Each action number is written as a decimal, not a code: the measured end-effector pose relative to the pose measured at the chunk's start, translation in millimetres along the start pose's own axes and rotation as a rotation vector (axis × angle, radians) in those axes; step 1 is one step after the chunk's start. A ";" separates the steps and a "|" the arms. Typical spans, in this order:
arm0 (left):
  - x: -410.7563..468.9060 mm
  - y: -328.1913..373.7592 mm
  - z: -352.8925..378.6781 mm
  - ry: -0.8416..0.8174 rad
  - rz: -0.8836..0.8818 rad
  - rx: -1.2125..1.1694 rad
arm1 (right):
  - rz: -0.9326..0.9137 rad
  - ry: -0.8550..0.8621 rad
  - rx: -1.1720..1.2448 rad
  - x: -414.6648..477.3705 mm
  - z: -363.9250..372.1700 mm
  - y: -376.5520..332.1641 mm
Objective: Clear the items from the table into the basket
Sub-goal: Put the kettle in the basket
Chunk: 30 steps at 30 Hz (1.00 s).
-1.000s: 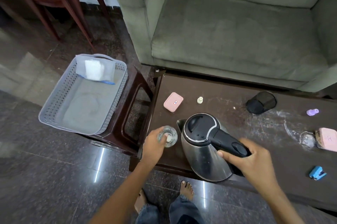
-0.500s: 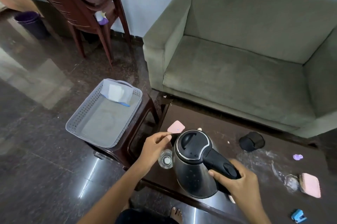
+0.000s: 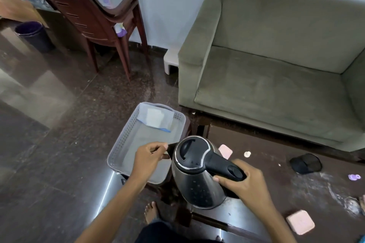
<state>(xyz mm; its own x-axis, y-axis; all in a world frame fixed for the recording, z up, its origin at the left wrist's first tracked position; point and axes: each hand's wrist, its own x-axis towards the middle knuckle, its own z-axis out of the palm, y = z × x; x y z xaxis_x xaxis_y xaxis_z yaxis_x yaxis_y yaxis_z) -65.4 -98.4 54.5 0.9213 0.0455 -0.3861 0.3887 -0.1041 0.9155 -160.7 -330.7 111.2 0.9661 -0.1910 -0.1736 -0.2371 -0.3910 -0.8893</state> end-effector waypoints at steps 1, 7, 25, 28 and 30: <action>9.1 4.4 -19.0 0.008 0.007 0.006 | -0.004 -0.003 -0.009 8.0 18.9 -9.2; 59.4 19.0 -103.0 0.111 0.056 0.117 | -0.053 -0.053 -0.108 51.9 106.9 -43.1; 129.4 -40.8 -129.1 0.228 -0.095 0.514 | 0.163 -0.360 -0.539 117.3 222.8 23.0; 134.3 -44.4 -136.6 0.216 -0.121 0.488 | 0.145 -0.382 -0.575 123.1 230.0 21.5; 136.4 -46.5 -141.2 0.207 -0.143 0.471 | 0.135 -0.410 -0.601 127.7 231.6 20.7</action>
<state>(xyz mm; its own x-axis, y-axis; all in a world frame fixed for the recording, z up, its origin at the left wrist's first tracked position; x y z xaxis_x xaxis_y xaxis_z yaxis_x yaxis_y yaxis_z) 42.0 53.0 -24.7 0.8580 0.2825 -0.4291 0.5130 -0.5149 0.6868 -18.7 -154.6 -27.3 0.8569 0.0335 -0.5143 -0.2578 -0.8362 -0.4840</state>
